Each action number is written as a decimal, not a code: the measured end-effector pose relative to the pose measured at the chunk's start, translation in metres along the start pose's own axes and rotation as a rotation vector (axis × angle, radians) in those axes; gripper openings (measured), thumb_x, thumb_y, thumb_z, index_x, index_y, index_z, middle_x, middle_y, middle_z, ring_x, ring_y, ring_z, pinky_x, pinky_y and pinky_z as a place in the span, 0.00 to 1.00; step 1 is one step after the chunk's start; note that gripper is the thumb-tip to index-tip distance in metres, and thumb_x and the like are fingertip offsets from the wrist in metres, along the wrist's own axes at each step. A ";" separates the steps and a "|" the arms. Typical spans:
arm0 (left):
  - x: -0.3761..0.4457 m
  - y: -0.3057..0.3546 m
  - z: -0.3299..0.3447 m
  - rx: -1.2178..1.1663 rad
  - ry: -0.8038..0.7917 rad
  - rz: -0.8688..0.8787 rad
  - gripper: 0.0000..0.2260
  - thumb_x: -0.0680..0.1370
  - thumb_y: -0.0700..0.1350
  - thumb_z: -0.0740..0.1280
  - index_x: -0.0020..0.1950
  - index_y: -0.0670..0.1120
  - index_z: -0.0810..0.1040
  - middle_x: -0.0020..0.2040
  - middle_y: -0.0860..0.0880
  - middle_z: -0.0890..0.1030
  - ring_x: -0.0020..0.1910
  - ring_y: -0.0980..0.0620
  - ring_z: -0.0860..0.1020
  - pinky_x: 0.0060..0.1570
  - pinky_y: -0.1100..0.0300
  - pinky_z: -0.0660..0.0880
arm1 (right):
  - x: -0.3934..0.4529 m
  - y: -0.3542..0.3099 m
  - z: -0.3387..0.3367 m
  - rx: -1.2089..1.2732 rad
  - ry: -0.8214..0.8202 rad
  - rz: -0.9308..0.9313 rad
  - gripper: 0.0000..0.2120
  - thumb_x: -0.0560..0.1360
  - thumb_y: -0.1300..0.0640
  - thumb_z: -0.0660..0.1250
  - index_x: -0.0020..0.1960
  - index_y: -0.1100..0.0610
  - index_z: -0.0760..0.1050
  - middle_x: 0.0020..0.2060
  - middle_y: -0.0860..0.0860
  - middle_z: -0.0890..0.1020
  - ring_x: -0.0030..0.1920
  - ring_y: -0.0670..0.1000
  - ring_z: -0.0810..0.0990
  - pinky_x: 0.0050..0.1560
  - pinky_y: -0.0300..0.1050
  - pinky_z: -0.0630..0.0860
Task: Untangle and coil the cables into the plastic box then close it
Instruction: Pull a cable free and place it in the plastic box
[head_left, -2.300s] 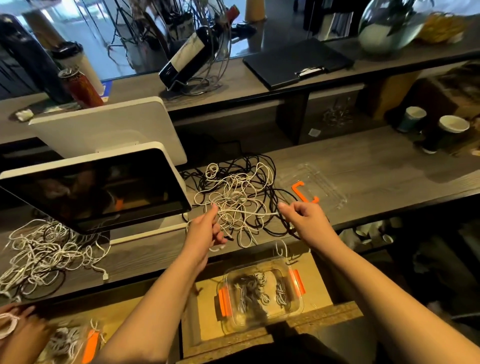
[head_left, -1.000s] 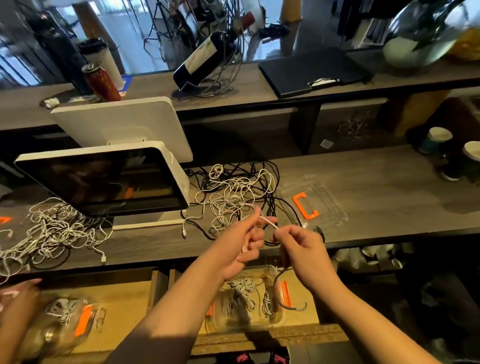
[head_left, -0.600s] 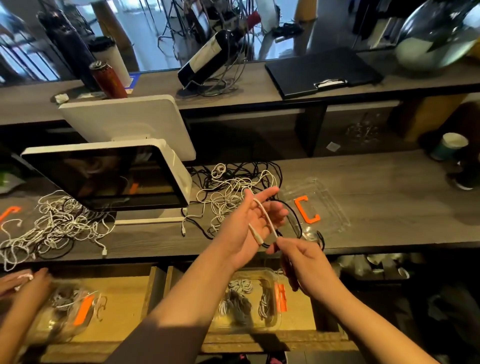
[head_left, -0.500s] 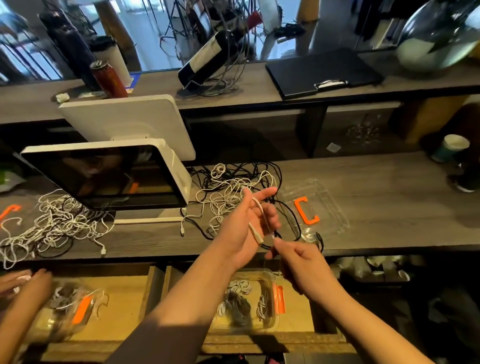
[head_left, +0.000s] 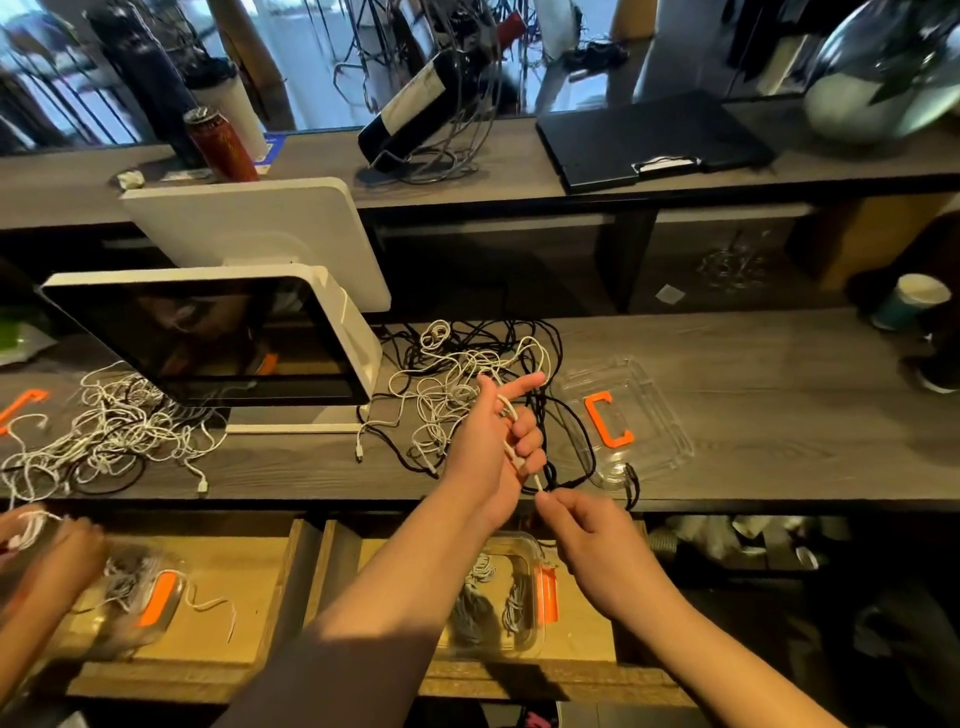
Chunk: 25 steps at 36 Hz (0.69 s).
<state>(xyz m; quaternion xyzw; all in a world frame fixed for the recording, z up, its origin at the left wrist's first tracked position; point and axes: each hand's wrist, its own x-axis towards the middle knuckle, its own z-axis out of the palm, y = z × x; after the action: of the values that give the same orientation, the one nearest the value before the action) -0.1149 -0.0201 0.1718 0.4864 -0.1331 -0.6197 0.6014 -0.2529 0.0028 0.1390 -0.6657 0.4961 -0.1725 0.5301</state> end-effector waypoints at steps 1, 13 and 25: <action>0.000 -0.001 0.000 -0.012 0.007 0.005 0.26 0.85 0.60 0.49 0.62 0.43 0.77 0.31 0.52 0.63 0.27 0.56 0.60 0.24 0.64 0.60 | 0.000 0.000 0.000 -0.023 0.000 -0.003 0.19 0.82 0.47 0.60 0.37 0.54 0.76 0.24 0.46 0.72 0.27 0.44 0.68 0.34 0.46 0.66; 0.003 -0.007 -0.002 0.199 0.052 0.158 0.26 0.84 0.61 0.49 0.57 0.45 0.81 0.29 0.54 0.62 0.27 0.57 0.58 0.27 0.62 0.56 | -0.005 -0.017 0.010 -0.397 -0.157 -0.086 0.13 0.84 0.47 0.55 0.53 0.52 0.76 0.39 0.49 0.81 0.40 0.50 0.79 0.44 0.50 0.75; 0.006 -0.004 -0.024 0.876 -0.146 0.015 0.38 0.79 0.70 0.43 0.48 0.46 0.85 0.28 0.50 0.73 0.28 0.56 0.76 0.50 0.53 0.77 | -0.001 -0.039 -0.009 -0.147 -0.174 -0.275 0.08 0.79 0.54 0.64 0.41 0.48 0.73 0.33 0.46 0.78 0.32 0.44 0.74 0.37 0.46 0.73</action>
<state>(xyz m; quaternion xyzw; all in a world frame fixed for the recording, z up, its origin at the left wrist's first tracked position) -0.0981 -0.0141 0.1548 0.6492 -0.4290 -0.5332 0.3319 -0.2414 -0.0029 0.1771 -0.7767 0.3638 -0.1480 0.4924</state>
